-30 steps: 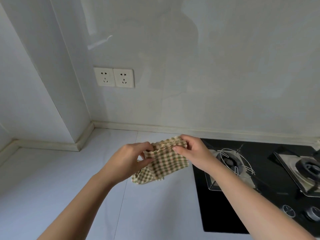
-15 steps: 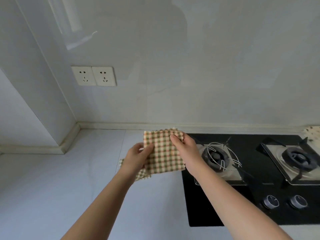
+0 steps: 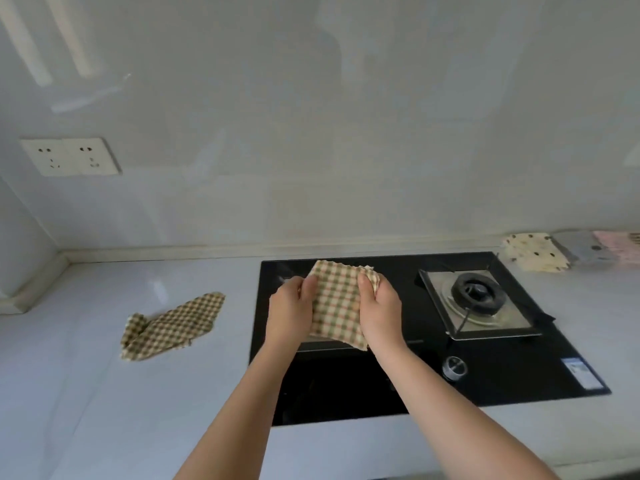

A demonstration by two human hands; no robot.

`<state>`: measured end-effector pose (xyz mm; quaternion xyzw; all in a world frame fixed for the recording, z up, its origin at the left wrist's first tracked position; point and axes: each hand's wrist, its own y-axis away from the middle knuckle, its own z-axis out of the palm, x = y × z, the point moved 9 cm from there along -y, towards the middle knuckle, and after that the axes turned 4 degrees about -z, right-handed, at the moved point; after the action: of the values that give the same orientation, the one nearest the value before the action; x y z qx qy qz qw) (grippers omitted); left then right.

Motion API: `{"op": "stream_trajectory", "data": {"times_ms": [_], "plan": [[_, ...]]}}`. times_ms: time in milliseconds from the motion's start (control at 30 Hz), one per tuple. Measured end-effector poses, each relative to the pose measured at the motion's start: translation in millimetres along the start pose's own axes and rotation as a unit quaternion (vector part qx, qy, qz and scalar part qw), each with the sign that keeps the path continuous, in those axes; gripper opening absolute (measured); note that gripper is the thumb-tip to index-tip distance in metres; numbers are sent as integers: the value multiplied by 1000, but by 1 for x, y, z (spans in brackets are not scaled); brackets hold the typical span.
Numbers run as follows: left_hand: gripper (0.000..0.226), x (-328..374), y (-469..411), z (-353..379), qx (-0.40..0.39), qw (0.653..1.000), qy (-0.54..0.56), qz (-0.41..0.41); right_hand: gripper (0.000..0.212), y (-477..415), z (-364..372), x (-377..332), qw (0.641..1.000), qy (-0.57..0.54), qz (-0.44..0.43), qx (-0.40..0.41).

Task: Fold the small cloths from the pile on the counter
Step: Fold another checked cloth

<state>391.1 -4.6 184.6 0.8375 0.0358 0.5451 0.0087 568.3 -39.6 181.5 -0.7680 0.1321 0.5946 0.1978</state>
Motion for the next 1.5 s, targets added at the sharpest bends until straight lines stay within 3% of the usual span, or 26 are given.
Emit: {"op": "stream_trajectory", "data": {"times_ms": [133, 233, 367, 433, 567, 700, 767, 900, 1033, 1100, 1200, 1300, 1500], "plan": [[30, 39, 19, 77, -115, 992, 17, 42, 21, -9, -75, 26, 992, -66, 61, -85], [22, 72, 37, 129, -173, 978, -19, 115, 43, -18, -135, 49, 982, -74, 101, -143], [22, 117, 59, 208, -264, 941, -69, 199, 56, -30, -200, 58, 970, -41, 99, -219], [29, 135, 61, 243, -292, 928, -75, 219, 53, -39, -230, 63, 967, -20, 93, -236], [36, 164, 62, 311, -344, 906, -74, 236, 26, -69, -292, 80, 976, 10, 79, -203], [25, 170, 42, 384, -395, 896, -111, 167, 26, -109, -358, 107, 981, 43, 78, -170], [33, 171, 28, 422, -414, 895, -108, 129, 22, -134, -400, 125, 985, 39, 94, -142], [9, 200, 17, 498, -415, 906, 78, 26, 22, -170, -470, 164, 973, -36, 185, -133], [12, 226, 12, 589, -365, 914, 161, -82, 18, -211, -538, 192, 974, -84, 208, -38], [19, 234, 6, 624, -319, 931, 151, -91, 16, -230, -565, 207, 970, -102, 219, 31], [34, 254, 5, 672, -257, 961, 94, -38, 27, -263, -609, 231, 971, -64, 203, 104], [28, 271, 7, 719, -205, 975, 79, -10, 31, -292, -650, 247, 974, 4, 181, 135], [18, 260, 8, 863, -318, 929, 98, -164, 36, -362, -757, 333, 964, 41, 223, 137]]}}
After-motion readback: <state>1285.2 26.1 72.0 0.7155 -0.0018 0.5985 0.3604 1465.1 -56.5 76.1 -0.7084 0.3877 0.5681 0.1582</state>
